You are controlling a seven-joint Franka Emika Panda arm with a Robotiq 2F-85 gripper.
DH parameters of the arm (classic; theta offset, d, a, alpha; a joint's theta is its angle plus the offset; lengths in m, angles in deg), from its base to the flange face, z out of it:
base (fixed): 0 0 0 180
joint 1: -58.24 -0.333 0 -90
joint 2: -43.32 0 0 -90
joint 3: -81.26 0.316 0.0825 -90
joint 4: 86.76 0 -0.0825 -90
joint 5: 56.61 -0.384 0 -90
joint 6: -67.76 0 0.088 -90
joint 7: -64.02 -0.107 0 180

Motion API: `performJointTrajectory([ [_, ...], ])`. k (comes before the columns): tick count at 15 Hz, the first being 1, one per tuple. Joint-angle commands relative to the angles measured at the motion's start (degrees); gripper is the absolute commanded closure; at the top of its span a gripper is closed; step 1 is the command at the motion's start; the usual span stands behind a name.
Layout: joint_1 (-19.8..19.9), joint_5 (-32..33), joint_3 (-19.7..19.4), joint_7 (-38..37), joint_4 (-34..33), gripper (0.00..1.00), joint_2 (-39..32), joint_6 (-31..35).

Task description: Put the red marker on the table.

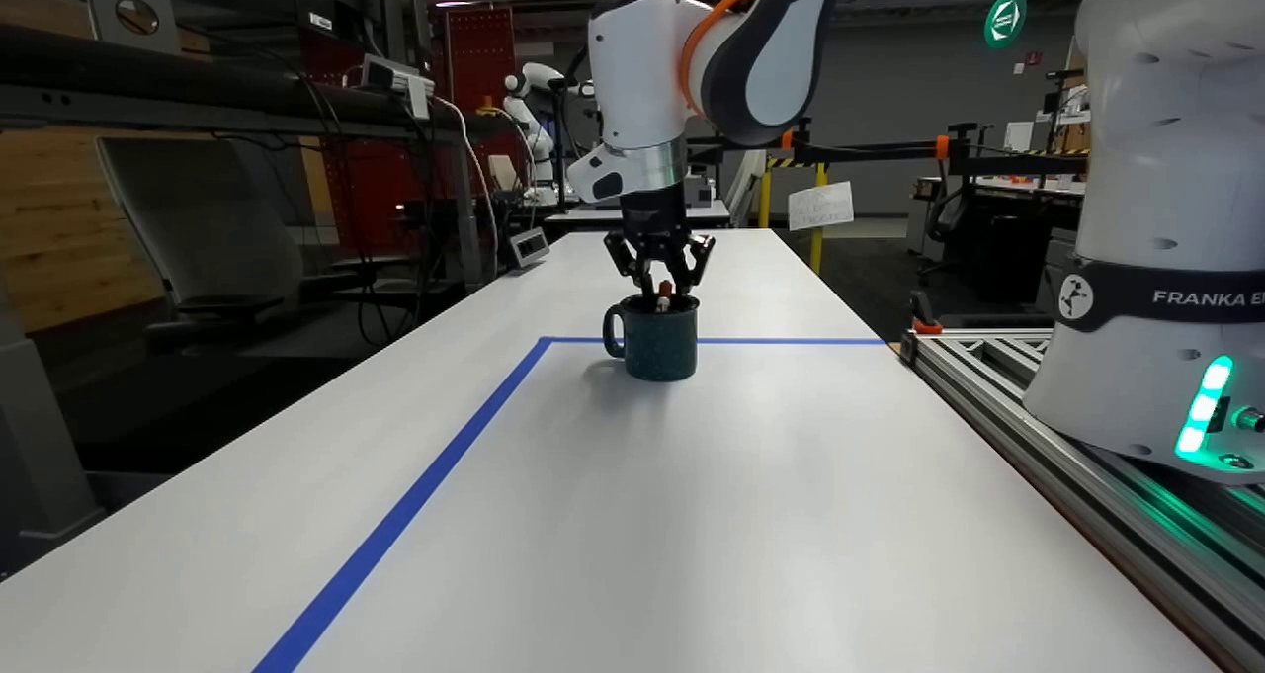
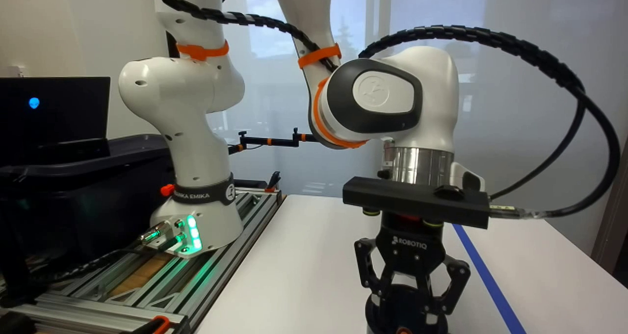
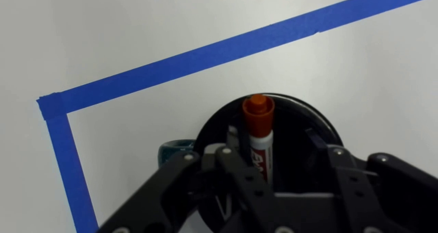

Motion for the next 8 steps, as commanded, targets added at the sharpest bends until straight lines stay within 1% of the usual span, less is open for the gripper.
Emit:
performJointTrajectory([
  [1, 0.44, 3.67, -0.38, -2.74, -1.44, 0.54, -2.48, 2.02],
  [2, 0.52, 4.33, -0.39, -3.37, -1.53, 0.62, -2.86, 2.71],
  [3, 0.52, 5.06, -0.36, -3.84, -1.59, 0.8, -2.98, 3.12],
  [5, 0.44, 5.96, -0.12, -4.4, -1.35, 0.97, -2.39, 3.18],
  [6, 0.29, 6.77, -0.06, -4.82, -1.05, 1.0, -1.55, 2.94],
  [7, 0.04, 6.7, 0.28, -4.35, -0.23, 0.95, 0.19, 1.47],
  [8, -0.05, 6.36, 0.63, -3.45, 0.92, 0.95, 2.17, 0.53],
])
